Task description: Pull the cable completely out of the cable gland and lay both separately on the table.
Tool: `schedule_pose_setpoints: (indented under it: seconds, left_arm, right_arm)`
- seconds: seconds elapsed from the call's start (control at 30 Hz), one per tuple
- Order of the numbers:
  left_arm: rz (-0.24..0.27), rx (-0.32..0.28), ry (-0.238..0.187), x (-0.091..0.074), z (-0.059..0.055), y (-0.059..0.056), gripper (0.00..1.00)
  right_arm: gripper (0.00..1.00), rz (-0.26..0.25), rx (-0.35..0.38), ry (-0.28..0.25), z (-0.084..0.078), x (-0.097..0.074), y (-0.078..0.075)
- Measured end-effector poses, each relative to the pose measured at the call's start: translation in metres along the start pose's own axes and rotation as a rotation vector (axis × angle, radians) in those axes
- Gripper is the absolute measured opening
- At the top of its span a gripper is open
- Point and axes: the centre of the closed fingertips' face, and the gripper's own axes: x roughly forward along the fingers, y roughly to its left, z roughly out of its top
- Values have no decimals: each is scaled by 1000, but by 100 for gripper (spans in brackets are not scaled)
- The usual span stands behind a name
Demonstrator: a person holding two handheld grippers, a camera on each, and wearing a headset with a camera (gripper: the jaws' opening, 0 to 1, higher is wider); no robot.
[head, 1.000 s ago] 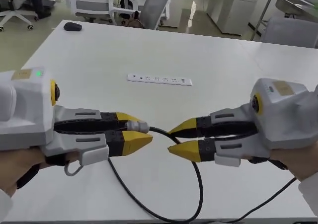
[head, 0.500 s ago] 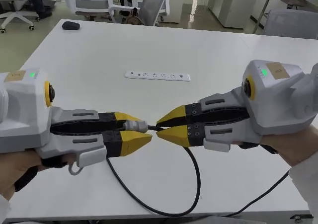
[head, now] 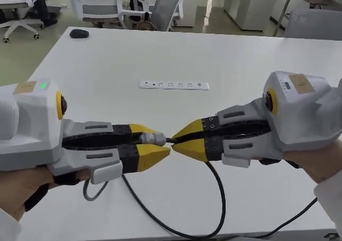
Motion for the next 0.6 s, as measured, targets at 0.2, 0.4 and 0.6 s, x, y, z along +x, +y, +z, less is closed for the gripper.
schedule_pose_setpoints:
  seconds: [0.2, 0.4, 0.6]
  left_arm:
    - [-8, 4, 3, -5, -2, 4, 17]
    - [4, 16, 3, -14, -1, 7, 17]
    - [21, 13, 3, -25, 0, 13, 17]
  right_arm:
    - [3, -29, 35, 27, -14, -4, -5]
    - [3, -30, 55, 73, -32, -3, -8]
    - [3, -40, 84, 123, -53, -6, -11]
